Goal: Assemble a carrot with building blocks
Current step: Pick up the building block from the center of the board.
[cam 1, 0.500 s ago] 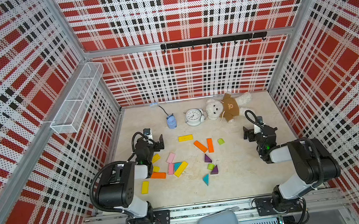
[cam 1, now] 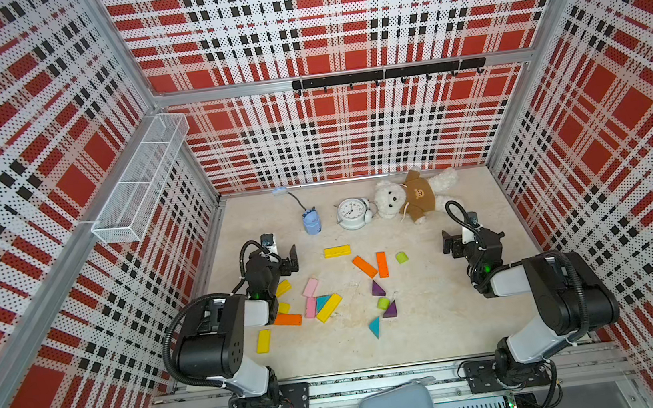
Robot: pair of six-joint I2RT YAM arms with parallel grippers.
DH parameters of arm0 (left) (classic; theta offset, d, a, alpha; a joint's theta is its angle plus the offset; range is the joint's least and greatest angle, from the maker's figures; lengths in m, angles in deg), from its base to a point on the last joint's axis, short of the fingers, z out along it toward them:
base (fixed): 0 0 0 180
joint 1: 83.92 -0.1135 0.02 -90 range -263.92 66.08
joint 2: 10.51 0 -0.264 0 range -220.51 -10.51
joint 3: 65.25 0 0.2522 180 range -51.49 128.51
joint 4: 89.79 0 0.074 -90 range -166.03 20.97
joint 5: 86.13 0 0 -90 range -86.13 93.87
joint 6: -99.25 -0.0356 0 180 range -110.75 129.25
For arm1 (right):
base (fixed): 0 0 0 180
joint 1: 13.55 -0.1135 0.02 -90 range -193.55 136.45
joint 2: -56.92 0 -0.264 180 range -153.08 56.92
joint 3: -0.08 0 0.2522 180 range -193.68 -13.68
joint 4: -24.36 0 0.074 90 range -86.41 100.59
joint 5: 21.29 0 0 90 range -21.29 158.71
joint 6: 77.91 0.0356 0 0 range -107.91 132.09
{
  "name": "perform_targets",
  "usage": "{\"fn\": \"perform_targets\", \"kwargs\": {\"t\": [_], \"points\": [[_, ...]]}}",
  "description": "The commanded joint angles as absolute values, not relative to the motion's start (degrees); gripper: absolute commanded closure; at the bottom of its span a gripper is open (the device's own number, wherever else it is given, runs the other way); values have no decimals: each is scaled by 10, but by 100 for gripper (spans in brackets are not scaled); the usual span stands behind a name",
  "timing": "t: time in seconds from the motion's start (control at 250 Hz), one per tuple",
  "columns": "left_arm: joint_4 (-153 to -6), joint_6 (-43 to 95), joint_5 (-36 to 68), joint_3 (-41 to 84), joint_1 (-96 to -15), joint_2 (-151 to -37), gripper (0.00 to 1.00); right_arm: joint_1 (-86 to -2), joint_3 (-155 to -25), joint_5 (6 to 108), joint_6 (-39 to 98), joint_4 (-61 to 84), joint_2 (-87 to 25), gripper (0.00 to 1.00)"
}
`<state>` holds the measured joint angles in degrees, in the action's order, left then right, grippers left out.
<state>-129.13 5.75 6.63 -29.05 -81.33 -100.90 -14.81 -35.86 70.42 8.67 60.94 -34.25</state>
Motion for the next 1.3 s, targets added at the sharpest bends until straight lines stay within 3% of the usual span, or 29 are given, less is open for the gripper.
{"fn": "perform_targets", "kwargs": {"t": [0.0,0.648,0.789,0.877,0.953,1.037,1.081,1.149,1.185,1.241,1.297], "points": [[-1305,51,72,-289,-815,-1007,1,-146,-371,700,85,629,-343,0],[-1293,61,63,-287,-820,-994,1,-143,-368,717,92,633,-339,0],[-1162,61,54,-263,-816,-882,0,-144,-439,765,108,432,-252,0],[-1116,96,48,-233,-807,-802,0,-150,-460,783,139,393,-188,0],[-1041,201,3,-158,-800,-755,0,-164,-522,823,200,266,-124,0],[-836,335,-71,-13,-789,-734,0,-165,-624,823,274,76,-88,0],[-733,358,-27,67,-796,-740,0,-164,-661,809,301,18,-83,0],[-673,347,131,153,-821,-759,0,-159,-681,835,398,-44,-79,0],[-660,387,140,168,-832,-764,0,-143,-677,810,428,-48,-77,0],[-685,502,127,148,-853,-764,1,-122,-674,734,432,-45,-85,12],[-773,569,182,109,-888,-770,1,-122,-705,689,416,-90,-111,20]]}}
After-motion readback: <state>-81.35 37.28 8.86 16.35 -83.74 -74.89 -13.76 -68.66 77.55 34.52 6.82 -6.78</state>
